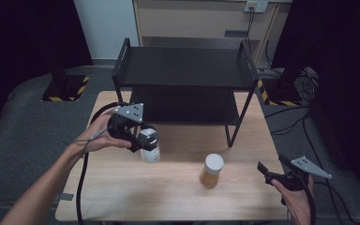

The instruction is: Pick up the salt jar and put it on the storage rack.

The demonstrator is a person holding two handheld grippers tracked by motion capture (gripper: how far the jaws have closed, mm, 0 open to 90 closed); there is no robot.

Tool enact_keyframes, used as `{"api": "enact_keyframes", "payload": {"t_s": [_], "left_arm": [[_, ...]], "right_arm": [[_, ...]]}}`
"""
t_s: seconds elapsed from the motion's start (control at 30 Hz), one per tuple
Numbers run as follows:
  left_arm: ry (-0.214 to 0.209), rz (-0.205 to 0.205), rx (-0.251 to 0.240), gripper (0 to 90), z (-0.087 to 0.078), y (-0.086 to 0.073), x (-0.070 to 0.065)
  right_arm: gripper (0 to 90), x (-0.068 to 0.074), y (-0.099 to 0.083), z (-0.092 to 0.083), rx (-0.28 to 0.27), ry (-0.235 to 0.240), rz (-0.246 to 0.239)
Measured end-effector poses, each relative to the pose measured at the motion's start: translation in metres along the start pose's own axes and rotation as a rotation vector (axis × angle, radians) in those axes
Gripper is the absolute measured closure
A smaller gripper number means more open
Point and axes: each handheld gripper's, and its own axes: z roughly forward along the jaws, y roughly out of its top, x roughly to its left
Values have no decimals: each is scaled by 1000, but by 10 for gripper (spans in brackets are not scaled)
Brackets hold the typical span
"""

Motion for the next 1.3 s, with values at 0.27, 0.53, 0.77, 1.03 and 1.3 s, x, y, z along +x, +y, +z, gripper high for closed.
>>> {"api": "enact_keyframes", "payload": {"t_s": [0.27, 0.53, 0.77, 1.03, 1.3], "left_arm": [[26, 21, 4, 339, -27, 35, -4], [45, 32, 10, 340, -57, 74, -1], [62, 26, 9, 340, -79, 103, 7], [84, 19, -4, 339, -93, 121, 13], [110, 6, -23, 339, -101, 133, 23]], "right_arm": [[12, 0, 0, 0, -3, 0, -2], [12, -1, 0, 0, -2, 2, -1], [11, -1, 0, 0, -1, 2, 0], [11, -2, -1, 0, 2, 6, 3], [11, -2, -1, 0, 0, 4, 7]]}}
